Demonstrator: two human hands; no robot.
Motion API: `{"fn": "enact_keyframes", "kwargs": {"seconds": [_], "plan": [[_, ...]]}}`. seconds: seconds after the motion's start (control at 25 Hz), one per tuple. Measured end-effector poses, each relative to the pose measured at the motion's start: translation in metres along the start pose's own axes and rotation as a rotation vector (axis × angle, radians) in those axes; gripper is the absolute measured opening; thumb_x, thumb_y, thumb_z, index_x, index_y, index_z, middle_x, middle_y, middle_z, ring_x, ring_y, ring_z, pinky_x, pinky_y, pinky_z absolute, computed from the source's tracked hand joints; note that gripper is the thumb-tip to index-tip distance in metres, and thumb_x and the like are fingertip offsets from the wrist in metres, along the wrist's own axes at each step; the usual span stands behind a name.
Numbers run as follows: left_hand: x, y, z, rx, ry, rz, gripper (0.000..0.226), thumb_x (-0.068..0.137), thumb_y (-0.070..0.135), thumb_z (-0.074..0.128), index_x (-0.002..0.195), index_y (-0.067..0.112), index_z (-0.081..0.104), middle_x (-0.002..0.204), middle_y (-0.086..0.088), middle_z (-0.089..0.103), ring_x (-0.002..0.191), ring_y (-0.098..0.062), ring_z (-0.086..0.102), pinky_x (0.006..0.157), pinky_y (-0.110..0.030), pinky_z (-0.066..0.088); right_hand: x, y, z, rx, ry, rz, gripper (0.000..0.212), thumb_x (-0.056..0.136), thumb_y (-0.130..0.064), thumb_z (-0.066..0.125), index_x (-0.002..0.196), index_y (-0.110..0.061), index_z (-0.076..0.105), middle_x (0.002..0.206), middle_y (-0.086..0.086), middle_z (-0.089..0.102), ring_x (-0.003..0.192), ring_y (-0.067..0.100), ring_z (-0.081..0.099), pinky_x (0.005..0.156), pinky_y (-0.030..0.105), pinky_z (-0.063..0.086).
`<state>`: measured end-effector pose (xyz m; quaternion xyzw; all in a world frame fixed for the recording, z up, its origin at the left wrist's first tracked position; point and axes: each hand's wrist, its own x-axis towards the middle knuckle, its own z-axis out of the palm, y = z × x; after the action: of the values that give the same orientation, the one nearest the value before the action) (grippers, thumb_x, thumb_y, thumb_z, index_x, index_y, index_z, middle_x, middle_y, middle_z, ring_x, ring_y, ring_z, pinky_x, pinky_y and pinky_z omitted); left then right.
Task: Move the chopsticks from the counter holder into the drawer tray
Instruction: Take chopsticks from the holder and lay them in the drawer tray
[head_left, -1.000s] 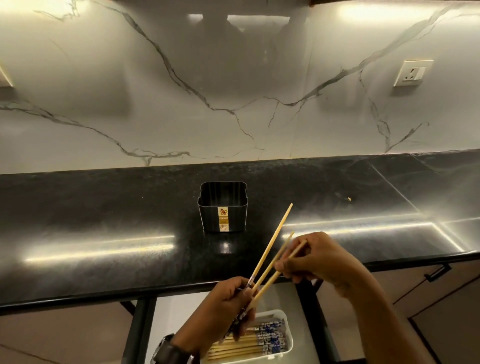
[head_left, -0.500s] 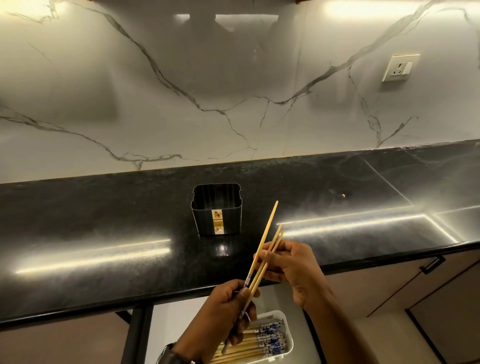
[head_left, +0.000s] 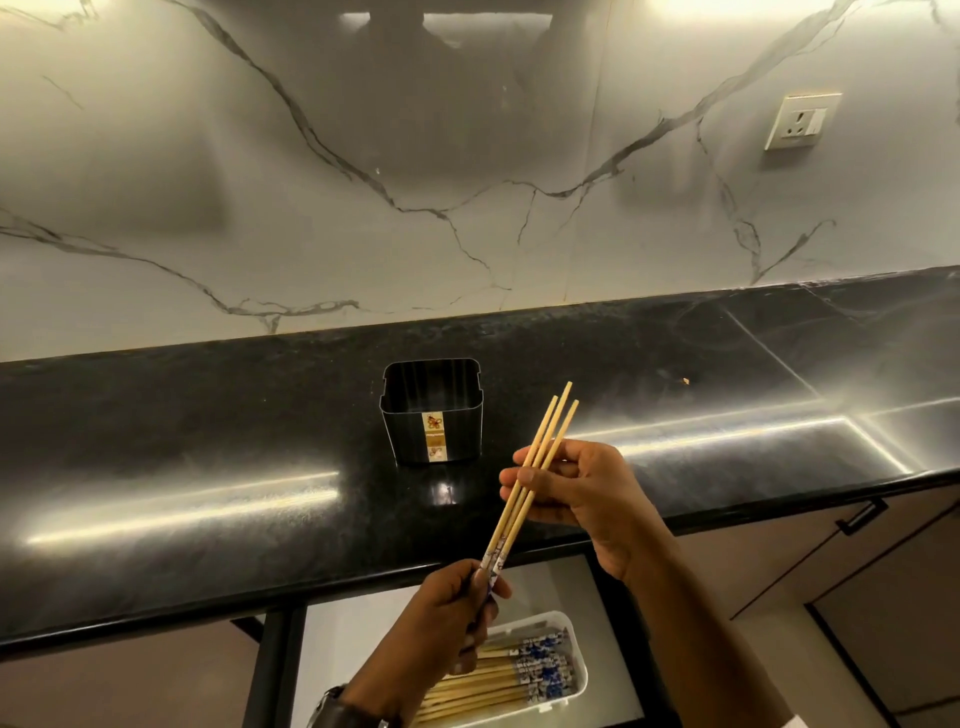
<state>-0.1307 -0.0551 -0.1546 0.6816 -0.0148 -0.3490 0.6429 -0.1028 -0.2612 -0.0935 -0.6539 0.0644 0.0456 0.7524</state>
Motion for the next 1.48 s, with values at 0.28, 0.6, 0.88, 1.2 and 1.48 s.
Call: {"fn": "enact_keyframes", "kwargs": {"seconds": [0.28, 0.6, 0.88, 1.2, 1.48], "plan": [[0.013, -0.003, -0.004, 0.042, 0.371, 0.124, 0.028, 0.103, 0.026, 0.046, 0.13, 0.028, 0.042, 0.111, -0.002, 0.062, 0.1, -0.021, 0.066, 0.079, -0.033, 0.059, 0.025, 0.0, 0.01, -0.508, 0.472, -0.583, 0.014, 0.091, -0.014, 0.074, 0.104, -0.009, 0.074, 0.087, -0.004, 0.077, 0.078, 0.004, 0.076, 0.068, 0.015, 0.06], [0.011, -0.009, -0.019, -0.131, 0.445, 0.078, 0.021, 0.103, 0.022, 0.048, 0.116, 0.019, 0.065, 0.105, -0.009, 0.074, 0.096, -0.028, 0.072, 0.078, -0.036, 0.061, 0.059, 0.057, 0.005, -0.746, 0.343, -0.513, 0.01, 0.096, -0.011, 0.066, 0.105, -0.006, 0.068, 0.087, 0.005, 0.075, 0.077, 0.013, 0.074, 0.07, 0.034, 0.064], [0.017, -0.016, -0.008, -0.599, 0.539, -0.076, 0.029, 0.094, 0.031, 0.066, 0.102, 0.004, 0.07, 0.095, -0.021, 0.078, 0.094, -0.035, 0.075, 0.084, -0.045, 0.061, 0.023, 0.061, 0.014, 0.473, 0.385, 0.004, 0.018, 0.096, -0.001, 0.063, 0.113, 0.002, 0.062, 0.102, 0.022, 0.078, 0.095, 0.033, 0.078, 0.078, 0.042, 0.064], [0.019, -0.064, -0.012, -1.033, 0.641, -0.208, 0.026, 0.103, 0.004, 0.045, 0.125, -0.005, 0.054, 0.111, -0.025, 0.069, 0.096, -0.037, 0.068, 0.085, -0.048, 0.053, -0.043, 0.141, 0.043, 0.689, 0.546, 0.566, 0.02, 0.099, 0.0, 0.059, 0.116, 0.009, 0.058, 0.114, 0.031, 0.07, 0.1, 0.043, 0.071, 0.075, 0.046, 0.059], [0.024, -0.106, -0.025, -1.113, 0.707, -0.524, 0.038, 0.106, 0.007, 0.038, 0.144, 0.008, 0.044, 0.146, -0.016, 0.053, 0.136, -0.033, 0.048, 0.112, -0.049, 0.036, -0.027, 0.181, 0.01, 0.594, 0.57, 0.912, 0.033, 0.104, 0.004, 0.044, 0.137, 0.011, 0.048, 0.141, 0.028, 0.056, 0.134, 0.04, 0.052, 0.111, 0.053, 0.04]]}}
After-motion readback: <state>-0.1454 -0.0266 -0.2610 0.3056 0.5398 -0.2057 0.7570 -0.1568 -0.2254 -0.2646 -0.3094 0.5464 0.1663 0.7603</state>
